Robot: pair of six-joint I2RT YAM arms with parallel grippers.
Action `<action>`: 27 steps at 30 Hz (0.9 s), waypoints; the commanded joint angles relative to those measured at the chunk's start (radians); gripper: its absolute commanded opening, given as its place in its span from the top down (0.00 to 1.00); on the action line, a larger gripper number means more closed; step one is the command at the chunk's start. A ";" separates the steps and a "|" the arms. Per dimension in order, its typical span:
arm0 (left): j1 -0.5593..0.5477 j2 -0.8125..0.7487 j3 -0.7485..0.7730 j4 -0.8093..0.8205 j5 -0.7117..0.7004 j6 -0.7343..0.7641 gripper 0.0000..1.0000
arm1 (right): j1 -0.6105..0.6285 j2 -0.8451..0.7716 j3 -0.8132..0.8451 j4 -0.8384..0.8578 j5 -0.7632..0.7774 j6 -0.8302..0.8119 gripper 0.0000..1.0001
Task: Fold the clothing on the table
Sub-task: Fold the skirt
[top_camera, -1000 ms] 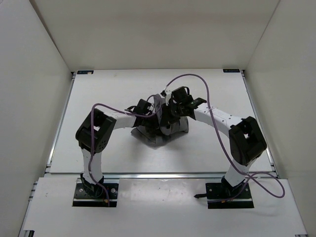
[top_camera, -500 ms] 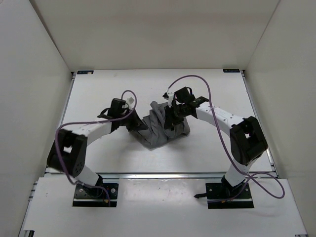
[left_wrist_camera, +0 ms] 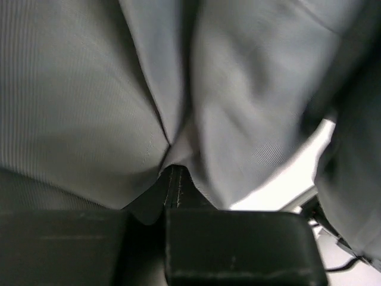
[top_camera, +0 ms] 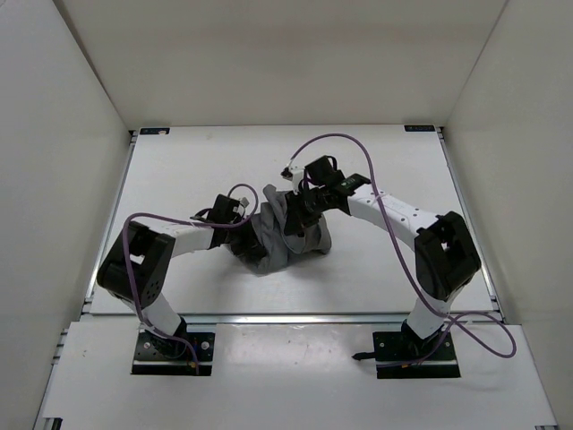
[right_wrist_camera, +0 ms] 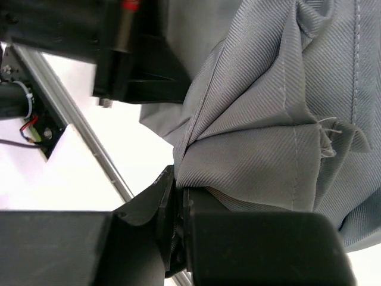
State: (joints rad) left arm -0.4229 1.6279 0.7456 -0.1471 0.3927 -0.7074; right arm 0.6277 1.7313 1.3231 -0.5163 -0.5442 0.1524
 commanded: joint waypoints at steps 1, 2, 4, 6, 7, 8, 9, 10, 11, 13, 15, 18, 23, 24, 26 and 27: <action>-0.005 0.015 0.020 0.018 -0.032 0.032 1.00 | 0.024 0.013 0.053 0.026 -0.048 -0.014 1.00; -0.008 0.027 0.030 0.021 -0.037 0.036 1.00 | 0.033 0.022 0.065 0.032 -0.056 -0.013 1.00; -0.011 0.042 0.046 0.018 -0.044 0.031 1.00 | 0.058 0.042 0.077 0.030 -0.066 -0.010 1.00; -0.014 0.075 0.058 0.023 -0.046 0.029 1.00 | 0.075 0.071 0.094 0.029 -0.082 -0.005 1.00; -0.014 0.078 0.063 0.021 -0.045 0.031 1.00 | 0.090 0.079 0.106 0.030 -0.085 0.001 1.00; -0.011 0.096 0.066 0.026 -0.040 0.029 1.00 | 0.098 0.089 0.111 0.030 -0.098 0.004 1.00; -0.010 0.108 0.072 0.026 -0.041 0.028 1.00 | 0.110 0.099 0.120 0.029 -0.102 0.007 1.00; -0.008 0.109 0.069 0.032 -0.040 0.025 1.00 | 0.125 0.105 0.117 0.036 -0.108 0.009 1.00; -0.011 0.118 0.070 0.032 -0.040 0.025 1.00 | 0.135 0.114 0.117 0.039 -0.112 0.015 1.00; -0.004 0.122 0.066 0.032 -0.038 0.029 1.00 | 0.153 0.120 0.111 0.044 -0.109 0.013 1.00; 0.007 0.121 0.063 0.030 -0.032 0.022 1.00 | 0.155 0.139 0.100 0.041 -0.103 0.035 1.00; 0.022 0.099 0.054 0.031 -0.022 0.031 1.00 | 0.142 0.155 0.122 0.029 -0.096 0.053 0.64; 0.065 0.046 0.050 0.012 0.032 0.052 1.00 | 0.081 0.087 0.177 0.085 -0.071 0.087 0.26; 0.073 0.030 0.058 -0.011 0.035 0.068 1.00 | 0.069 0.058 0.197 0.104 -0.065 0.105 0.21; 0.087 -0.020 0.081 -0.066 0.028 0.094 1.00 | 0.009 0.004 0.220 0.121 -0.030 0.134 0.20; 0.101 -0.034 0.093 -0.087 0.018 0.109 1.00 | -0.021 -0.006 0.228 0.128 -0.023 0.134 0.19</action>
State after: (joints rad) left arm -0.3504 1.6886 0.8066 -0.1593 0.4259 -0.6617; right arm 0.6930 1.8454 1.4761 -0.4767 -0.6048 0.2420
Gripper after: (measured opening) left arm 0.031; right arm 0.804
